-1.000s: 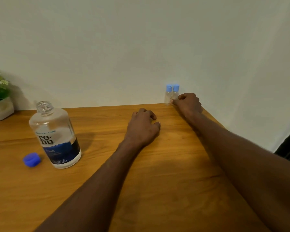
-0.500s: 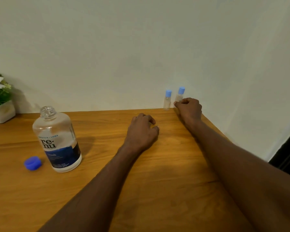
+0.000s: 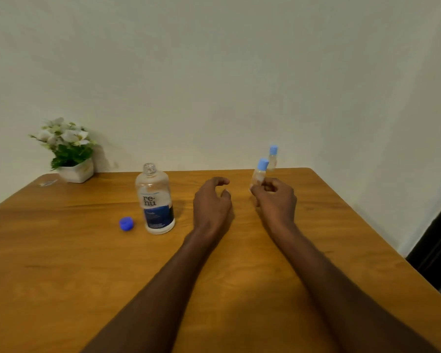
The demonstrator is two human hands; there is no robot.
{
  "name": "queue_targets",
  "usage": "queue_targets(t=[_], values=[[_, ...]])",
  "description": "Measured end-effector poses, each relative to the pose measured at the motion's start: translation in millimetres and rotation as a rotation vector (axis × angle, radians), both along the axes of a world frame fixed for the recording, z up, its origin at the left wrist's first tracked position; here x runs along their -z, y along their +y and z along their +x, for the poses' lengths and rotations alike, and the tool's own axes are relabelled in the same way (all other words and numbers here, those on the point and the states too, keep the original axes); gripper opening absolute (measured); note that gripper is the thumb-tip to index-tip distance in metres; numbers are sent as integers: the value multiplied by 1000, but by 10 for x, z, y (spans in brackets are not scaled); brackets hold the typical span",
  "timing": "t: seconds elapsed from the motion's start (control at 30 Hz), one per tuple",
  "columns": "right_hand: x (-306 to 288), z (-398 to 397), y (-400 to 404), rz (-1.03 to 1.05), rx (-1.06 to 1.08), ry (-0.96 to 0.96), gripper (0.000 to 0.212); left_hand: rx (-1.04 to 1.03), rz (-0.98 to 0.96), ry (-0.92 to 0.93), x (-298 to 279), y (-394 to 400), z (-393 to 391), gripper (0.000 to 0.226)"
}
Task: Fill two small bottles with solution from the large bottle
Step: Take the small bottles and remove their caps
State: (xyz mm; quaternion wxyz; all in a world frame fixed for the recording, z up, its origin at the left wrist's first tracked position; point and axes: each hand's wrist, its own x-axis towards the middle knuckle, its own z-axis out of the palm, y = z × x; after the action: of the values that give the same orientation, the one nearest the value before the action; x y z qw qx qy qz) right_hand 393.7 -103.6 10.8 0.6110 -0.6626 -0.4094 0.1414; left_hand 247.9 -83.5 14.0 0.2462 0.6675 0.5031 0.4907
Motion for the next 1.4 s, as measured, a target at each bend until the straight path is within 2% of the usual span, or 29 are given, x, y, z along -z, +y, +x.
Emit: queue_targets(t=[0.3,0.77,0.87,0.97,1.07,1.13,1.23,1.3,1.4], values=[[90,-491,-497,-97,-160,-159,34,-70,-56,42,56,-423,-556,38],[107,-474,-458,-205,-217,-335,34,-64,-150,50,69,-320,-558,40],[103,-489,-455,-211,-227,-339,34,-13,-133,-115,13,-338,-548,32],[109,-471,-443,-219,-253,-323,34,173,-164,-378,-28,-329,-495,30],[109,-443,-442,-223,-289,-295,27,335,-262,-494,-61,-322,-434,32],[104,-427,-443,-240,-353,-258,25,353,-275,-520,-67,-303,-441,28],[71,-402,-449,-186,-497,-24,24,342,-306,-614,-45,-266,-514,30],[-7,-345,-488,-141,-526,172,20,385,-399,-773,-53,-251,-542,32],[-94,-240,-525,-118,-595,338,28,492,-594,-1049,-111,-315,-507,34]])
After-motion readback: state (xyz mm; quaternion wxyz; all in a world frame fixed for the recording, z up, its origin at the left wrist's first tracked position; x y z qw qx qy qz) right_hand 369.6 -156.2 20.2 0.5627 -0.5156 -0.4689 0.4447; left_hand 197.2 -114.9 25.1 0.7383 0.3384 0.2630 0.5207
